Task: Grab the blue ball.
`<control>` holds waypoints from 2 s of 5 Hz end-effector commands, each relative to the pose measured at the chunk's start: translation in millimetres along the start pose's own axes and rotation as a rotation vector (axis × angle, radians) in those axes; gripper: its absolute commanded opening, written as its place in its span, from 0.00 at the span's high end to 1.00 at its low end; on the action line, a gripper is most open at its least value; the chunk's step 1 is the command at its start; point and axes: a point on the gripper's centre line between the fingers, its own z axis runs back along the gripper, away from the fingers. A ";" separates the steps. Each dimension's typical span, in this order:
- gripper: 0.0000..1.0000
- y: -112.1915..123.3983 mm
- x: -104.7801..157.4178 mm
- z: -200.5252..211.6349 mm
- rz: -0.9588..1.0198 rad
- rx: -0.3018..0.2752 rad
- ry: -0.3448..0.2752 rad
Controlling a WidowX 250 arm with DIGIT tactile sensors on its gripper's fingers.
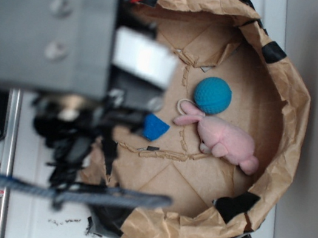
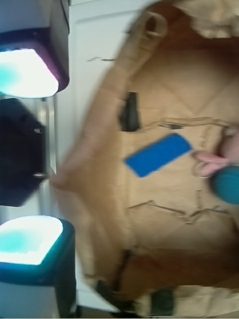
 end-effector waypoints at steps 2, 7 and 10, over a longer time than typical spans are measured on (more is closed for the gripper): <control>0.00 43.3 105.2 -22.4 -0.286 -0.195 -0.286; 0.00 -27.1 61.8 -61.9 -1.102 0.048 -0.282; 0.00 18.1 112.4 -71.8 -1.041 0.110 -0.325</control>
